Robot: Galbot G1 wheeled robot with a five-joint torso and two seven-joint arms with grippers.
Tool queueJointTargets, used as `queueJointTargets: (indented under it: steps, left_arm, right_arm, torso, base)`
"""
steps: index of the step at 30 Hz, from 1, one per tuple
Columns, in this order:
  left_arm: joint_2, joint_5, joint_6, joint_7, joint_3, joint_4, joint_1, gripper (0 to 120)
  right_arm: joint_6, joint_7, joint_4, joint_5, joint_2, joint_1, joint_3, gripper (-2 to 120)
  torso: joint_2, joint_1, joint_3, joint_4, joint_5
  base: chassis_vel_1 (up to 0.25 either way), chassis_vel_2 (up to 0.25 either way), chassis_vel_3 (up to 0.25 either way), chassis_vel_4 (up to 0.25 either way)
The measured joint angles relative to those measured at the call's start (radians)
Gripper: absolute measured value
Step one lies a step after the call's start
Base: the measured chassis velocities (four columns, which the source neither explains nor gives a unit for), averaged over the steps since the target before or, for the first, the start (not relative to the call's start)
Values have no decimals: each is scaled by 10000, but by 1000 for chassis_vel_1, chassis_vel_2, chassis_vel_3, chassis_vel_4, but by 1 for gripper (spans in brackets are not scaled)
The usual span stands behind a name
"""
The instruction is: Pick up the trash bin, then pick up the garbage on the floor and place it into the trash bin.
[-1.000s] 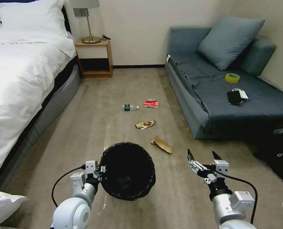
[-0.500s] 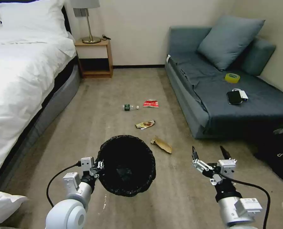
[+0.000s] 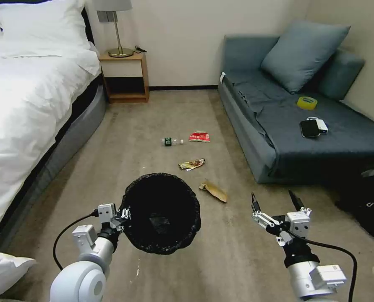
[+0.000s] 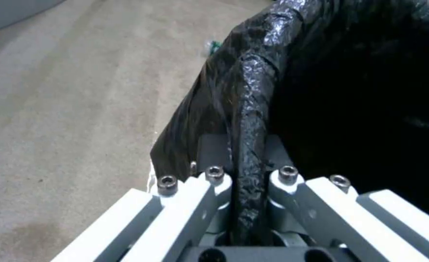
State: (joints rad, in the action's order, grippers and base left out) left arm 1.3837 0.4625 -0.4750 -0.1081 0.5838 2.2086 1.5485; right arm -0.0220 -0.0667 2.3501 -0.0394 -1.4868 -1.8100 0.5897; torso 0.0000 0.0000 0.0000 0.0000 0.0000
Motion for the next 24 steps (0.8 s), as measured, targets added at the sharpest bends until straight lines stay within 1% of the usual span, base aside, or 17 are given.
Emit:
queueJointTargets:
  steps: [11,24]
  left_arm:
    - [-55,237,39,-61,246,-85,-106,4]
    - [-81,378,55,-137,307,-116,-174,4]
  right_arm:
    - [57,-139,-125,-2,4,23,-15,100]
    - [42,-204,-166,-13,-3,25,4,100]
  torso:
    - [0,0,0,0,0]
    - [0,0,0,0,0]
  base:
    - [0,0,0,0]
    - [0,0,0,0]
